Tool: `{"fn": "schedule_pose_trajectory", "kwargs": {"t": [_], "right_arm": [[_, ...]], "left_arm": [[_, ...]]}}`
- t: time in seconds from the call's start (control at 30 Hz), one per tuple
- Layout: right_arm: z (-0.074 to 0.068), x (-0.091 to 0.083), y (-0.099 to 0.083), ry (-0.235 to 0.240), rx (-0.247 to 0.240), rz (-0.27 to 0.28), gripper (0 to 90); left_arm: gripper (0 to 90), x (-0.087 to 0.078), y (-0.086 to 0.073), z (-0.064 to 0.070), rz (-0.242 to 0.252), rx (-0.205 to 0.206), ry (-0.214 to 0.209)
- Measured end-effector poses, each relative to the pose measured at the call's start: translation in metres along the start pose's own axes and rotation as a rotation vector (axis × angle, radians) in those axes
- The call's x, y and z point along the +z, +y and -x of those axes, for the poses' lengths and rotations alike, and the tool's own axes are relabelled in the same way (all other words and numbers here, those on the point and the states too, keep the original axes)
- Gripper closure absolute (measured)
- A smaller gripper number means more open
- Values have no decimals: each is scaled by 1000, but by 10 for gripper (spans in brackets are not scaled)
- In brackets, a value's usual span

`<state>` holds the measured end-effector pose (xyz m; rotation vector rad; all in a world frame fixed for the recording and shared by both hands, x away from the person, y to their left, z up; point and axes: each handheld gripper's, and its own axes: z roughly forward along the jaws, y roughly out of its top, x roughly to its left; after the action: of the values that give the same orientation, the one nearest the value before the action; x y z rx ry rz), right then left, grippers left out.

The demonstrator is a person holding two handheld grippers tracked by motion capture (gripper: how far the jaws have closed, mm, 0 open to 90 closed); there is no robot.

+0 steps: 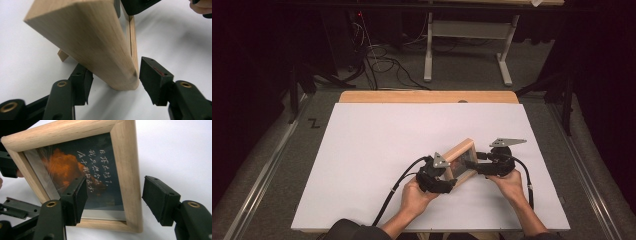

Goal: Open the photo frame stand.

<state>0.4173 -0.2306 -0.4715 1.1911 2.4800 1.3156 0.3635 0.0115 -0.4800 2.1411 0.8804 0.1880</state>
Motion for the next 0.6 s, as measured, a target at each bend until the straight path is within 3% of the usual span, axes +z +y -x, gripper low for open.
{"fn": "schedule_pose_trajectory", "kwargs": {"t": [0.6], "right_arm": [[-11, -2, -5, -9, -32, -17, 395]], "left_arm": [[482, -6, 0, -6, -5, -30, -20]]}}
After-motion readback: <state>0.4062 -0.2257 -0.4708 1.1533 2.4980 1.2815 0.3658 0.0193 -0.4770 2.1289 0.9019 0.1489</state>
